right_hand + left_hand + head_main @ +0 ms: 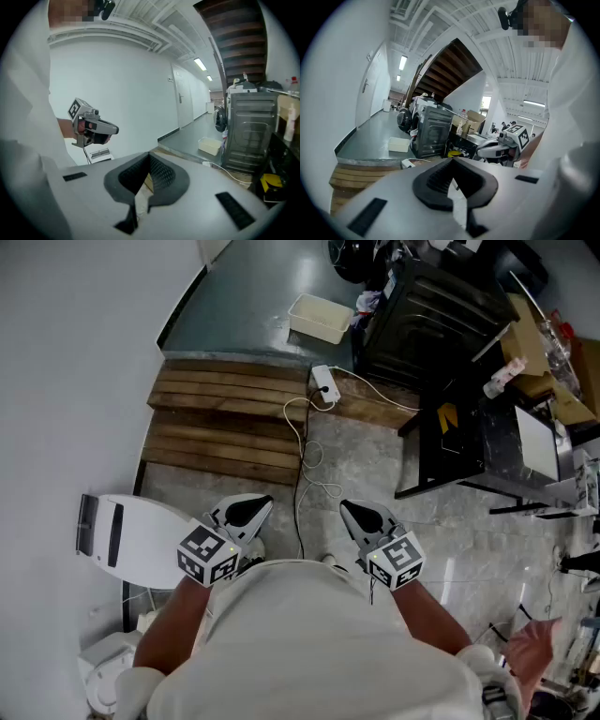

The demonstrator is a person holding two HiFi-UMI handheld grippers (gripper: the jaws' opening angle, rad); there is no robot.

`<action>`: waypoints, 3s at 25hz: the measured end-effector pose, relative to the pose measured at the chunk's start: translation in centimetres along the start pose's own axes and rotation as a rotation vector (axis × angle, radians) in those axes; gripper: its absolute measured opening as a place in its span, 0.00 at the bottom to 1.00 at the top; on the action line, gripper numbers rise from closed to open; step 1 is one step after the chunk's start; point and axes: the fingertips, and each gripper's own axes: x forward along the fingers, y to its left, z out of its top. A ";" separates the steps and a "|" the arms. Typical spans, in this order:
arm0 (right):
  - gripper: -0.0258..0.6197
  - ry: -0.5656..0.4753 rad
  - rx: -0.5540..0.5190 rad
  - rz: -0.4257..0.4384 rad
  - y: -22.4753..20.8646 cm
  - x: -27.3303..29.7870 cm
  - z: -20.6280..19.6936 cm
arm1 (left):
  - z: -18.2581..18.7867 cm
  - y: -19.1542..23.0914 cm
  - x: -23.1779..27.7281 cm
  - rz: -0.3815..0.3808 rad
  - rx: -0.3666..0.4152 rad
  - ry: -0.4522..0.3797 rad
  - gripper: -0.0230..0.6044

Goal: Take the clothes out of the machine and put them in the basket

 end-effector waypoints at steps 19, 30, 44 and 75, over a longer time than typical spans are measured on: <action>0.12 0.056 0.008 0.021 8.3 15.1 3.3 | -0.9 15.6 -8.3 0.081 -0.007 -0.024 0.29; 0.12 0.110 0.048 0.080 1.4 25.0 3.5 | 3.7 26.4 -2.3 0.139 -0.002 -0.020 0.44; 0.12 0.151 0.061 0.114 -19.4 39.3 12.9 | 19.3 43.2 14.7 0.118 0.012 0.084 0.44; 0.11 0.120 0.229 -0.295 -27.4 51.5 27.1 | 35.2 59.1 23.0 -0.272 0.172 0.137 0.44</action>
